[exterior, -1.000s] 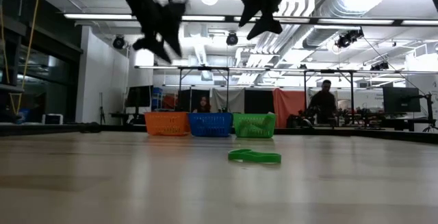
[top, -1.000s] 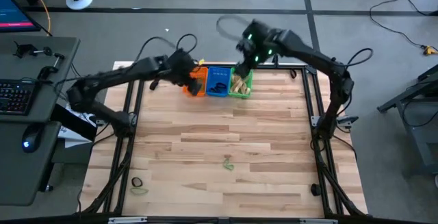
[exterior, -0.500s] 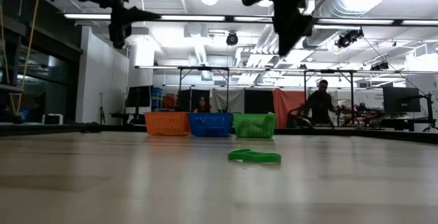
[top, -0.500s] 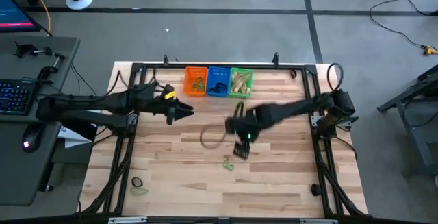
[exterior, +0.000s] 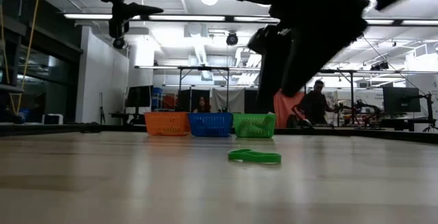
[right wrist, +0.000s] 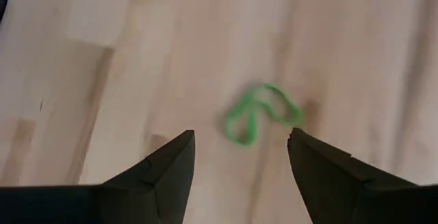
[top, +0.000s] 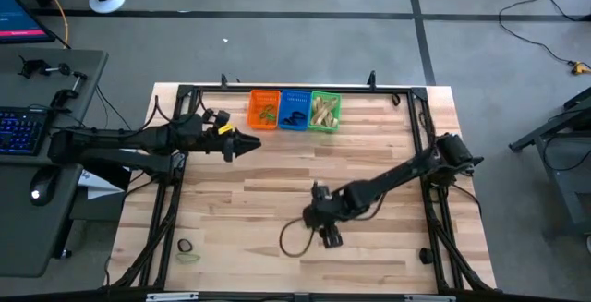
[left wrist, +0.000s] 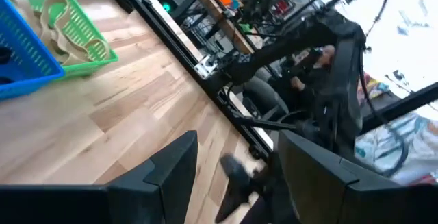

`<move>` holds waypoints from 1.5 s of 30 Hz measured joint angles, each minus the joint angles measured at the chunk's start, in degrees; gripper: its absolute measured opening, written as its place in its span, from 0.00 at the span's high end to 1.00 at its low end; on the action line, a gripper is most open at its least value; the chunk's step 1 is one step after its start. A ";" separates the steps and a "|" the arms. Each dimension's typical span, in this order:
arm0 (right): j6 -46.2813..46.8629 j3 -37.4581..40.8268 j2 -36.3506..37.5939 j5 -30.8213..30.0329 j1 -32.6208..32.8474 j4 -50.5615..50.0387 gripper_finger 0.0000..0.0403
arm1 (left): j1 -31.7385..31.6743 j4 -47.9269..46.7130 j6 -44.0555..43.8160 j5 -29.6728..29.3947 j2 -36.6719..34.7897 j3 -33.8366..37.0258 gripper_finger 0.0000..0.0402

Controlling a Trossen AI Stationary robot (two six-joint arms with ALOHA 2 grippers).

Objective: Sort rubber bands into baskets
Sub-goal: Put the green rubber band into the orange bin

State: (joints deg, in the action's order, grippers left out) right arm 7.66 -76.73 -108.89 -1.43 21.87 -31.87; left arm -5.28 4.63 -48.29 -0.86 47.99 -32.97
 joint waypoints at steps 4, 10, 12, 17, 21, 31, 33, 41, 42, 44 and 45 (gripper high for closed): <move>-2.14 0.02 -3.83 0.09 1.33 3.94 0.45 | 0.00 -0.02 -2.22 -1.23 0.00 0.00 0.51; 0.80 0.02 -7.69 -3.08 1.20 6.96 0.45 | 0.00 -0.08 -4.22 -3.71 0.00 0.00 0.51; 3.63 0.02 -8.14 -3.89 1.00 6.81 0.45 | 0.00 -0.05 -4.40 -3.81 0.00 0.00 0.51; 12.45 0.02 -8.25 -5.17 1.03 6.39 0.45 | 0.00 -0.08 -4.40 -3.81 0.00 0.00 0.51; 21.83 0.02 -8.27 -7.09 1.46 3.95 0.45 | 0.00 -0.08 -3.56 -3.83 0.00 0.00 0.51; 26.85 -0.19 -9.48 -7.10 1.23 4.81 0.46 | 0.00 -0.05 -2.51 -3.83 0.00 0.00 0.51; 26.48 -0.25 -10.29 -5.85 1.02 4.78 0.49 | 0.00 1.04 -3.33 -3.69 0.00 0.00 0.51; 22.74 -1.76 -10.45 -4.95 0.31 2.99 0.94 | -1.88 20.78 -1.05 -1.60 -1.71 -0.04 0.51; 21.63 -2.54 -10.22 -4.82 -0.10 1.61 0.97 | -2.47 21.66 -0.25 -1.60 -2.26 -0.04 0.51; 19.18 -4.43 -10.12 -6.79 -1.47 -2.97 0.97 | -3.60 22.60 0.93 -1.60 -3.40 -0.04 0.51; 17.58 -5.35 -9.70 -8.44 -2.46 -5.61 0.98 | -4.21 22.57 1.34 -1.62 -4.06 -0.07 0.51</move>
State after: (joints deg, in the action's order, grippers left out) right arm 25.24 -82.08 -118.59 -9.87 19.41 -37.47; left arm -9.49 27.20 -46.95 -2.48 43.93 -33.04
